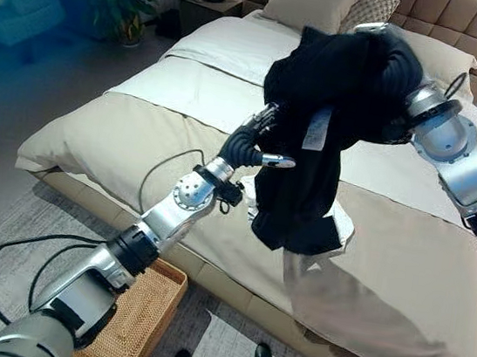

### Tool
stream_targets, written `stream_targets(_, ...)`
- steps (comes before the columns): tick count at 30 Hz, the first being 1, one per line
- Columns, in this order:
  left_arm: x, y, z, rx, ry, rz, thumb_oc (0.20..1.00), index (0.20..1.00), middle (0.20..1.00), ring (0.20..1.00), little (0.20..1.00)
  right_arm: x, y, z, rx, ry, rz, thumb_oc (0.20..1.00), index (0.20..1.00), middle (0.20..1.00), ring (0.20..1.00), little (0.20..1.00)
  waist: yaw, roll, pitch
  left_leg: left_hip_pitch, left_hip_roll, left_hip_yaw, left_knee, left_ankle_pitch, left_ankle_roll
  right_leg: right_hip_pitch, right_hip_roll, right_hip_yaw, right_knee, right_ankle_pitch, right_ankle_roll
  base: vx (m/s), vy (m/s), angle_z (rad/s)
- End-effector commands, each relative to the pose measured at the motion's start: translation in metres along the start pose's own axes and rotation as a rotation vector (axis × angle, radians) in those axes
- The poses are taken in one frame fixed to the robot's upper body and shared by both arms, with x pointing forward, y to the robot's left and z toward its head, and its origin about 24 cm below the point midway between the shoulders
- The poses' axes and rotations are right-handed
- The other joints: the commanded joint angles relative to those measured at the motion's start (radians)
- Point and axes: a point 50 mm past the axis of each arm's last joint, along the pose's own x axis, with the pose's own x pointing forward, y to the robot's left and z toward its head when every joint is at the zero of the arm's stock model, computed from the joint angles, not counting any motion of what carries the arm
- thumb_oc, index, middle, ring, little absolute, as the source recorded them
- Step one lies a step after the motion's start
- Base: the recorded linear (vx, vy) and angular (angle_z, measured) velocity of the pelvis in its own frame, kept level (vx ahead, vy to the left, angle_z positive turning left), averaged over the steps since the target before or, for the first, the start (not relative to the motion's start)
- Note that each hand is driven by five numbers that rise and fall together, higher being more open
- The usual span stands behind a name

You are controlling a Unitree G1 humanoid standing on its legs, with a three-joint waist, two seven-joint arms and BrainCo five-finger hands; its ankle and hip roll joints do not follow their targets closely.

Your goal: Pick up clothes into the bucket

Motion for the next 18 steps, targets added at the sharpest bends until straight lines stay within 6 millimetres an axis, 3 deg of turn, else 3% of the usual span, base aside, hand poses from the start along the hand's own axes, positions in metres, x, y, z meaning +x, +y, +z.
stream_targets(1, 0.021, -0.010, 0.009, -0.130, -0.025, -0.034, 1.000, 1.000, 1.000, 1.000, 1.000, 0.003, -0.011, 0.022, 0.055, -0.108, 0.002, 0.200, 0.200, 0.200, 0.200, 0.200, 0.027, -0.032, -0.082, -0.046, -0.015, -0.035, 0.103, -0.091, -0.010, -0.057, -0.016, -0.054, 0.160, -0.065, 0.019, 0.00, 0.000, 0.00)
stream_targets(10, 0.032, -0.026, 0.004, -0.155, 0.012, -0.029, 1.000, 1.000, 1.000, 1.000, 1.000, -0.005, 0.007, 0.050, 0.253, -0.241, 0.090, 0.200, 0.200, 0.200, 0.200, 0.200, 0.041, -0.034, -0.078, -0.046, -0.020, -0.053, 0.101, -0.088, -0.010, -0.043, -0.022, -0.073, 0.152, -0.066, 0.020, -0.01, 0.001, 0.03)
stream_targets(18, 0.039, -0.046, 0.006, -0.201, 0.019, -0.079, 1.000, 1.000, 1.000, 1.000, 1.000, -0.008, 0.019, 0.058, 0.366, -0.276, 0.135, 0.200, 0.200, 0.200, 0.200, 0.200, 0.042, -0.032, -0.073, -0.050, -0.023, -0.060, 0.103, -0.085, -0.008, -0.043, -0.024, -0.077, 0.154, -0.067, 0.020, 0.00, 0.001, 0.01)
